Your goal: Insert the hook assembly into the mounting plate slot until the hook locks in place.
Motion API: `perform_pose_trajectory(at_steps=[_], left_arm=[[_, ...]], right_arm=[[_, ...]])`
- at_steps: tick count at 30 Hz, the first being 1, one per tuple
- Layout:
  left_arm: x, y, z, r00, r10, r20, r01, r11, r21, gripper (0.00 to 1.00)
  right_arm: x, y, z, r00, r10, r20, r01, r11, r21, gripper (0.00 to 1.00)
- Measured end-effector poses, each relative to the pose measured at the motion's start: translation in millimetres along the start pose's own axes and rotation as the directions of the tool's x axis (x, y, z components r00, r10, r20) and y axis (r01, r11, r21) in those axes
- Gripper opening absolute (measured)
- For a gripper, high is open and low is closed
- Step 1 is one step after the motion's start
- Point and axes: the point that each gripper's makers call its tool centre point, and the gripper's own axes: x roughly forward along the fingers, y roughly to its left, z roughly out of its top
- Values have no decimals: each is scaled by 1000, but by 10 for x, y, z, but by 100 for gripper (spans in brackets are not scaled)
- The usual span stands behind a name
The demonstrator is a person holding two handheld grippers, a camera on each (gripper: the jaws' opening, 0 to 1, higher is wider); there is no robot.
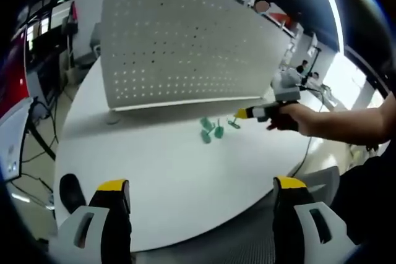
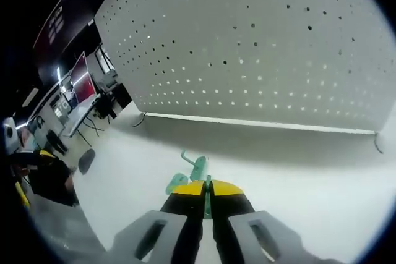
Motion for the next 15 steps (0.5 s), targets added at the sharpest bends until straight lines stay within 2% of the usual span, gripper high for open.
perform_pose_trajectory(at_steps=[4,8,12,15], left_arm=[[-2,0,45,1000,12,1,-12,1000,18,97],[14,-12,86,1000,9,-3,-9,1000,26,97],[22,-168,234,996,-82,40,84,995,-58,94],[29,-175,316,995,-85,48,88,995,-54,91]], right_arm=[[-114,140,276,996,41,82,-41,999,2,0],[-255,357,552,981,102,167,-100,995,-16,0],[-413,569,725,963,146,227,-143,989,-29,0],[-532,738,823,948,182,260,-175,983,-50,0]])
